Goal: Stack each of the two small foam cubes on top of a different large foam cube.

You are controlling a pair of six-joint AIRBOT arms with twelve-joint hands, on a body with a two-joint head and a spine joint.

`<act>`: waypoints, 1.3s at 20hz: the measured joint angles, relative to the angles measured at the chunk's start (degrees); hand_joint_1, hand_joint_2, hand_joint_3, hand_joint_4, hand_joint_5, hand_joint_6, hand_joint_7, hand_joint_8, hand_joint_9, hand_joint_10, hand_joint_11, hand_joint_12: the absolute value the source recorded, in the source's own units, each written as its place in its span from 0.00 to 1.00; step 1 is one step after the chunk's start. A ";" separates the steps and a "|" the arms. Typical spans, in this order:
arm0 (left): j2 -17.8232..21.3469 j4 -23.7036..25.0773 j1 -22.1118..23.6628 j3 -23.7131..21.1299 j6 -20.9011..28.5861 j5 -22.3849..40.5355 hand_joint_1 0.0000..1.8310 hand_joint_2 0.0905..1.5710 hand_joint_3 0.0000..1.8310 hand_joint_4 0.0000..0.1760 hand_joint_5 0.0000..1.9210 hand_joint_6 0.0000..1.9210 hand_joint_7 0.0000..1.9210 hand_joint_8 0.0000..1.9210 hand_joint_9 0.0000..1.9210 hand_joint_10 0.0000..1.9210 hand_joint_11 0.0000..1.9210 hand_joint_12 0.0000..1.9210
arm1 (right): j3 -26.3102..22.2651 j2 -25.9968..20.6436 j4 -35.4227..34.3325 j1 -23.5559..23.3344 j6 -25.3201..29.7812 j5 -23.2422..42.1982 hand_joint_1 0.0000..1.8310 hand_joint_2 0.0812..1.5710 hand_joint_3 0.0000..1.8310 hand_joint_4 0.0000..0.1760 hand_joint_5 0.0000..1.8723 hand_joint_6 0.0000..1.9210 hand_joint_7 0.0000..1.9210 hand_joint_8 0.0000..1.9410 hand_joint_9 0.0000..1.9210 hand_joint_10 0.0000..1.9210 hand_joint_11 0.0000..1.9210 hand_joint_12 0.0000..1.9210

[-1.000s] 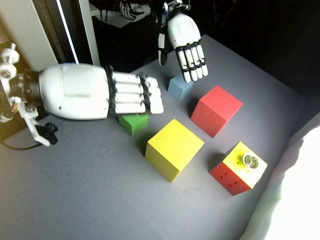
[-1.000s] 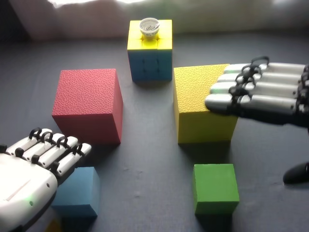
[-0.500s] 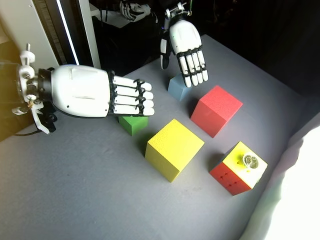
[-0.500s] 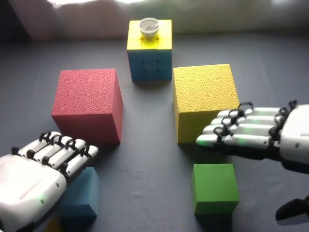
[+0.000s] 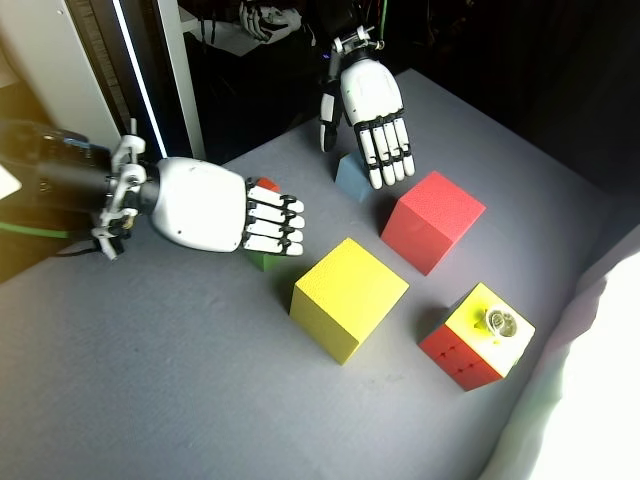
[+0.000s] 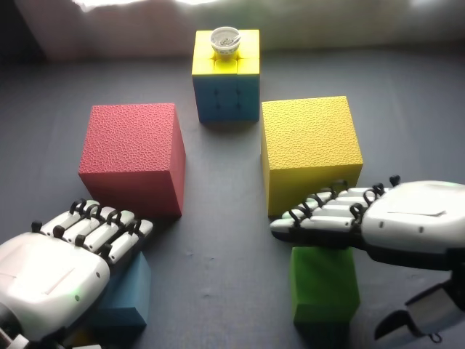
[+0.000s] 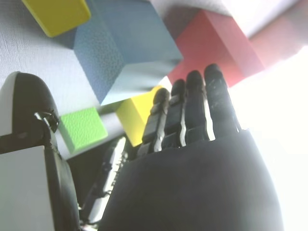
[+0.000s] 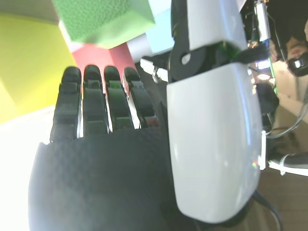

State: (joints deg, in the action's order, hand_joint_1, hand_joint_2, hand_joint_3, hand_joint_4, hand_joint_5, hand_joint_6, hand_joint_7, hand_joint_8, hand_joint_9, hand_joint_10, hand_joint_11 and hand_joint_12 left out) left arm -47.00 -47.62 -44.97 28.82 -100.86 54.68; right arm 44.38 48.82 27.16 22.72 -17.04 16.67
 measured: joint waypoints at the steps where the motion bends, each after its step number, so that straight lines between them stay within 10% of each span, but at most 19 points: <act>1: -0.07 -0.15 -0.02 0.13 -0.04 -0.24 0.43 0.61 0.00 0.00 0.00 0.00 0.00 0.00 0.00 0.00 0.00 0.00 | 0.07 0.94 -2.12 -0.63 -1.53 -1.55 0.64 0.51 0.00 0.00 0.00 0.00 0.00 0.00 0.00 0.00 0.00 0.00; 18: -2.12 -0.44 0.07 2.12 -0.22 -0.17 0.44 0.67 0.01 0.00 0.00 0.00 0.00 0.00 0.00 0.00 0.01 0.01 | 5.44 12.41 -24.83 -1.66 -21.42 -8.76 0.63 0.56 0.00 0.00 0.00 0.00 0.00 0.00 0.00 0.00 0.00 0.00; 26: -2.12 -0.44 0.07 2.12 -0.22 -0.17 0.47 0.67 0.00 0.00 0.02 0.00 0.06 0.00 0.06 0.01 0.00 0.32 | 6.56 12.87 -26.45 -1.66 -22.73 -8.72 0.62 0.62 0.01 0.00 0.01 0.00 0.00 0.00 0.02 0.00 0.00 0.10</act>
State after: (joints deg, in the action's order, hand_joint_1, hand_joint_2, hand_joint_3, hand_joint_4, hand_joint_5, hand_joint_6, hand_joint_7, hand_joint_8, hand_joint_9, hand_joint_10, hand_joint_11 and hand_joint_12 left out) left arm -49.12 -48.05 -44.91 30.94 -101.08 54.50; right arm 50.94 61.69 0.71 21.06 -39.77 7.94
